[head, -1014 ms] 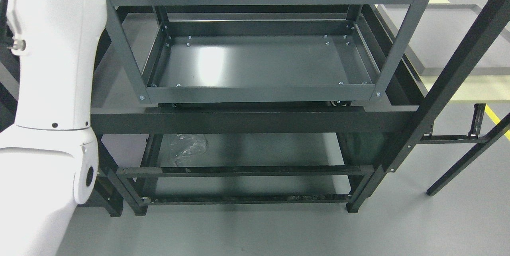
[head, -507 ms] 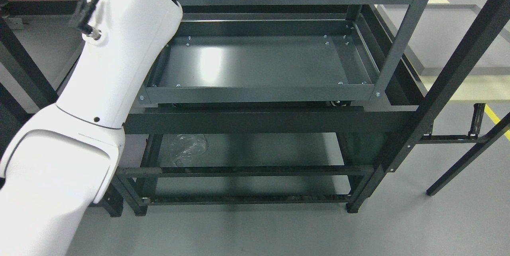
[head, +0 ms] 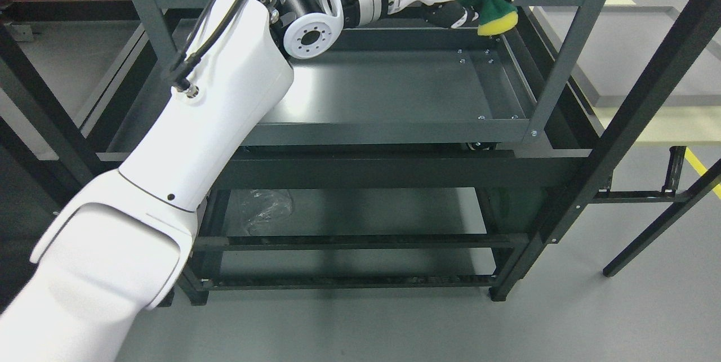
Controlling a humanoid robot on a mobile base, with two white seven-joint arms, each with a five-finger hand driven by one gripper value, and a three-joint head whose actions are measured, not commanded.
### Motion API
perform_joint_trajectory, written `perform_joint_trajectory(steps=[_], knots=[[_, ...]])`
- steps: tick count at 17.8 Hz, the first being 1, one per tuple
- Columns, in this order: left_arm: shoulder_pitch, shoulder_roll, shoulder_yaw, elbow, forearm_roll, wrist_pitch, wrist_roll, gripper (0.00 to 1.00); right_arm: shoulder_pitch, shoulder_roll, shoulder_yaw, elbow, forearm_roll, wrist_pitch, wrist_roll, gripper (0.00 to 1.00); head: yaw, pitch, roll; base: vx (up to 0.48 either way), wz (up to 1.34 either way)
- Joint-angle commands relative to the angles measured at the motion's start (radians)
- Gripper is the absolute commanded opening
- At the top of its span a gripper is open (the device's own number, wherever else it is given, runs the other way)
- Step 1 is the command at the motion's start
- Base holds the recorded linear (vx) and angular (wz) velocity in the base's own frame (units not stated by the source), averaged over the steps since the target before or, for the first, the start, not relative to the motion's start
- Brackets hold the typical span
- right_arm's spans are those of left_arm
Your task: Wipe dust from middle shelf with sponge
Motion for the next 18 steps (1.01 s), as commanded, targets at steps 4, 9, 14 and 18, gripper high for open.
perform_joint_trajectory(steps=[4,9,14,18], knots=[[0.041,0.15,0.147,-0.066,-0.002,-0.092,-0.052,0.0,0.0,-0.017,0.0,-0.017,0.0,0.072,0.001,1.0,0.0,0.0,0.0,0.0,0.0],[0.089,0.322,0.326,-0.072,0.003,-0.196,-0.077,0.0,-0.001,-0.017,0.0,-0.017,0.0,0.072,0.001,1.0,0.0,0.0,0.0,0.0,0.0],[0.095,0.41,0.564,-0.104,0.011,-0.249,-0.213,0.0,0.0,-0.017,0.0,-0.017,0.0,0.072,0.001,1.0,0.0,0.0,0.0,0.0,0.0],[0.138,0.462,0.738,-0.104,0.058,-0.249,-0.317,0.0,0.0,-0.017,0.0,-0.017,0.0,0.072,0.001,1.0,0.0,0.0,0.0,0.0,0.0]])
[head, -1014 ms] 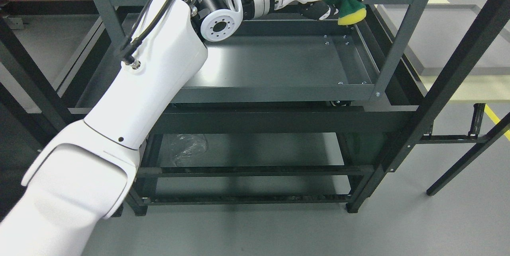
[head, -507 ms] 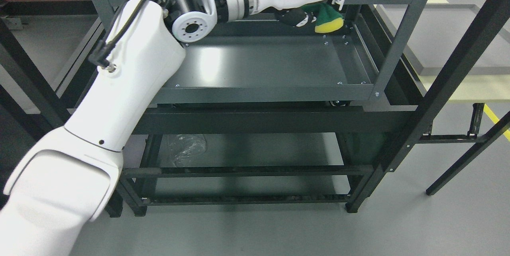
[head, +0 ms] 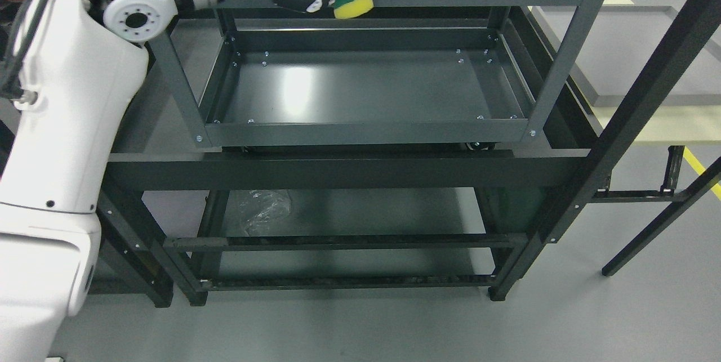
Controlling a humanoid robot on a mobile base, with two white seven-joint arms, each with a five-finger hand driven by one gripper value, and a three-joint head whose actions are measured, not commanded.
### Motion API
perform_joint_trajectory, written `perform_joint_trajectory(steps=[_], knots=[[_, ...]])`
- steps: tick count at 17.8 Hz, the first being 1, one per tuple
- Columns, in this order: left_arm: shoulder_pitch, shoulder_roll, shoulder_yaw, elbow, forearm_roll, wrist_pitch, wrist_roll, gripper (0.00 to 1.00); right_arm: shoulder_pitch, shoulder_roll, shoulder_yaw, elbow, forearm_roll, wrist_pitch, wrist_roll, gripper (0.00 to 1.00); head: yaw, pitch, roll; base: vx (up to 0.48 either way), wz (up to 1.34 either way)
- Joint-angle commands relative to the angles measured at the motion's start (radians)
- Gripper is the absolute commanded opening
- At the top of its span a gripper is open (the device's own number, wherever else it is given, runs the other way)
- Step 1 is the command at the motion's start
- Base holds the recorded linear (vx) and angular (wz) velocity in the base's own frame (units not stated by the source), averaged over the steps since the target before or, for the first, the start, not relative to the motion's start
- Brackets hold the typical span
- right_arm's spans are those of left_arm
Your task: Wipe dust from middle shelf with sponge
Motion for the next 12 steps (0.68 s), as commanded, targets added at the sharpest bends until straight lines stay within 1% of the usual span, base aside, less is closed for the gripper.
perform_joint_trajectory(steps=[1,3,4,5,7,8,10,11,12], knots=[[0.049,0.188,0.399,-0.03,0.067,-0.003,-0.096,0.0,0.0,-0.017,0.0,-0.017,0.0,0.072,0.001,1.0,0.0,0.0,0.0,0.0,0.0],[0.052,0.171,0.417,-0.039,0.171,-0.003,-0.126,0.0,0.0,-0.017,0.0,-0.017,0.0,0.074,0.001,1.0,0.0,0.0,0.0,0.0,0.0],[0.052,0.152,0.408,-0.045,0.243,-0.003,-0.127,0.0,0.0,-0.017,0.0,-0.017,0.0,0.072,0.001,1.0,0.0,0.0,0.0,0.0,0.0],[0.052,0.109,0.398,-0.048,0.322,-0.003,-0.13,0.0,0.0,-0.017,0.0,-0.017,0.0,0.072,0.001,1.0,0.0,0.0,0.0,0.0,0.0],[0.065,-0.011,0.386,-0.065,0.458,-0.003,-0.133,0.0,0.0,-0.017,0.0,-0.017,0.0,0.072,0.001,1.0,0.0,0.0,0.0,0.0,0.0],[0.078,-0.058,0.384,-0.081,0.491,-0.003,-0.132,0.0,0.0,-0.017,0.0,-0.017,0.0,0.072,0.001,1.0,0.0,0.0,0.0,0.0,0.0],[0.119,-0.222,0.401,-0.105,0.545,-0.003,-0.13,0.0,0.0,-0.017,0.0,-0.017,0.0,0.072,0.001,1.0,0.0,0.0,0.0,0.0,0.0],[0.156,-0.284,0.412,-0.116,0.558,-0.003,-0.13,0.0,0.0,-0.017,0.0,-0.017,0.0,0.072,0.001,1.0,0.0,0.0,0.0,0.0,0.0],[0.205,-0.284,0.418,-0.125,0.563,-0.003,-0.121,0.0,0.0,-0.017,0.0,-0.017,0.0,0.072,0.001,1.0,0.0,0.0,0.0,0.0,0.0]])
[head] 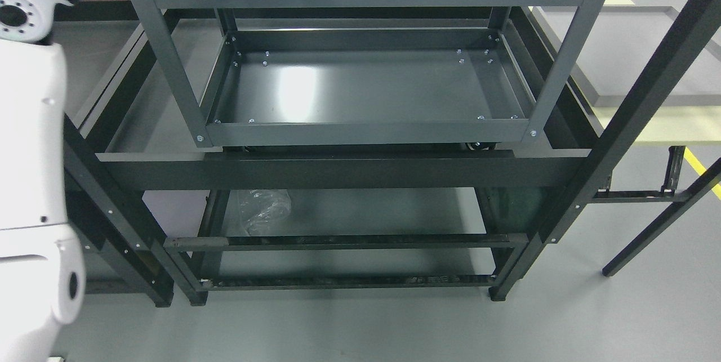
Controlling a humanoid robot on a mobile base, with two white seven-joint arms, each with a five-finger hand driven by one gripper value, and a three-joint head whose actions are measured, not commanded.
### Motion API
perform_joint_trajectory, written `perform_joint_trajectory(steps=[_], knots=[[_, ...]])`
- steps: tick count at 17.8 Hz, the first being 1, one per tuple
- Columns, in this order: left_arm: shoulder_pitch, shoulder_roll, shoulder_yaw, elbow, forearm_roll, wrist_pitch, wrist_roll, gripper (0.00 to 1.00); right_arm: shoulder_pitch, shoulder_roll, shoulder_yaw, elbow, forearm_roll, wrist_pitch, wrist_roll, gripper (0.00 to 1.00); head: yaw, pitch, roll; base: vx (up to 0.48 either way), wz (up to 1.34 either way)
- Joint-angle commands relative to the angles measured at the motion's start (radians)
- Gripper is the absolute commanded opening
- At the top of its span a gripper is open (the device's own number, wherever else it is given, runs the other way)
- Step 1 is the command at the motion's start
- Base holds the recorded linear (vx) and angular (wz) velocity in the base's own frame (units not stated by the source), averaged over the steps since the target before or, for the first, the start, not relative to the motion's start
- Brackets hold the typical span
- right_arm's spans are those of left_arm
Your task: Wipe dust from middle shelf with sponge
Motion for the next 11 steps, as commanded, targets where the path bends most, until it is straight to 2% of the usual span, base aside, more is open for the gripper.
perform_joint_trajectory(steps=[1,2,5,6,8,10,11], knots=[[0.166,-0.254,0.13,-0.075,0.159,0.0,0.019,0.0,0.0,-0.017,0.0,-0.017,0.0,0.072,0.001,1.0,0.0,0.0,0.0,0.0,0.0],[0.221,-0.254,0.1,-0.07,0.176,0.022,0.057,0.0,0.0,-0.017,0.0,-0.017,0.0,0.072,0.001,1.0,0.0,0.0,0.0,0.0,0.0],[0.386,-0.254,-0.035,-0.076,0.356,0.249,0.342,0.01,0.0,-0.017,0.0,-0.017,0.0,0.072,0.001,1.0,0.0,0.0,0.0,0.0,0.0],[0.433,-0.254,-0.075,-0.078,0.413,0.275,0.411,0.01,0.0,-0.017,0.0,-0.017,0.0,0.072,0.001,1.0,0.0,0.0,0.0,0.0,0.0],[0.52,-0.254,-0.156,-0.099,0.451,0.276,0.47,0.01,0.0,-0.017,0.0,-0.017,0.0,0.072,0.001,1.0,0.0,0.0,0.0,0.0,0.0],[0.616,-0.254,-0.282,-0.127,0.504,0.28,0.557,0.01,0.0,-0.017,0.0,-0.017,0.0,0.074,0.001,1.0,0.0,0.0,0.0,0.0,0.0],[0.666,-0.254,-0.363,-0.135,0.529,0.286,0.647,0.01,-0.001,-0.017,0.0,-0.017,0.0,0.072,0.001,1.0,0.0,0.0,0.0,0.0,0.0]])
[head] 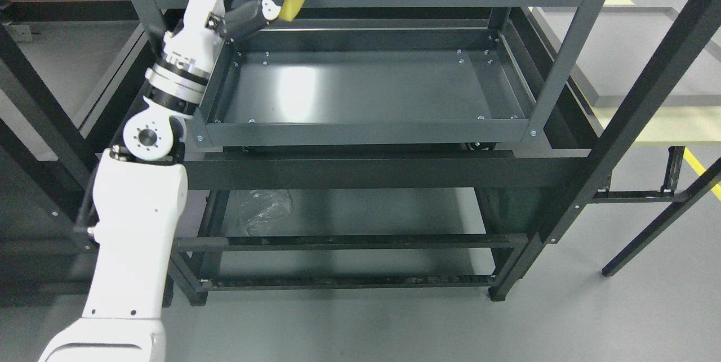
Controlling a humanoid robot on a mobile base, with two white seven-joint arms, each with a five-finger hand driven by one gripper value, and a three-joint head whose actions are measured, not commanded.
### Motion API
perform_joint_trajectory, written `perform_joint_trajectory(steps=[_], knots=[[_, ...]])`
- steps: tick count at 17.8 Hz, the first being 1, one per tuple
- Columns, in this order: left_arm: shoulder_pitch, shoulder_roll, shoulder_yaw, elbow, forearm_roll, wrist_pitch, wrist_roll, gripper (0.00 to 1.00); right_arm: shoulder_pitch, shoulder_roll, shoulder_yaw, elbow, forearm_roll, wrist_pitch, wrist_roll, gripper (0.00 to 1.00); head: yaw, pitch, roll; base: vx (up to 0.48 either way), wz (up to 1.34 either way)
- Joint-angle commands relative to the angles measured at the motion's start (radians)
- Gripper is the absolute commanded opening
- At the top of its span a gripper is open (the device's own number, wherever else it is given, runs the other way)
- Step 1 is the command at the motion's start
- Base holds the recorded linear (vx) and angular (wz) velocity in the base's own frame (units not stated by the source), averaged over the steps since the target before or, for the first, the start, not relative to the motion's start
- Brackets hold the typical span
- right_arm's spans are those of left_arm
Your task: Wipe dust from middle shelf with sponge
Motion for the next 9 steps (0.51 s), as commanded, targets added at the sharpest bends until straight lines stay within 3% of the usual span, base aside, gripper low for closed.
perform_joint_trajectory(steps=[1,4,9], knots=[[0.263,-0.069,-0.342,-0.073,0.17,0.022,0.24,0.01,0.0,-0.017,0.0,-0.017,0.0,0.072,0.001,1.0,0.0,0.0,0.0,0.0,0.0],[0.358,-0.069,-0.425,-0.128,0.176,0.062,0.47,0.0,-0.001,-0.017,0.0,-0.017,0.0,0.072,0.001,1.0,0.0,0.0,0.0,0.0,0.0],[0.558,-0.069,-0.374,-0.38,0.176,0.183,0.469,0.0,0.0,-0.017,0.0,-0.017,0.0,0.072,0.001,1.0,0.0,0.0,0.0,0.0,0.0]])
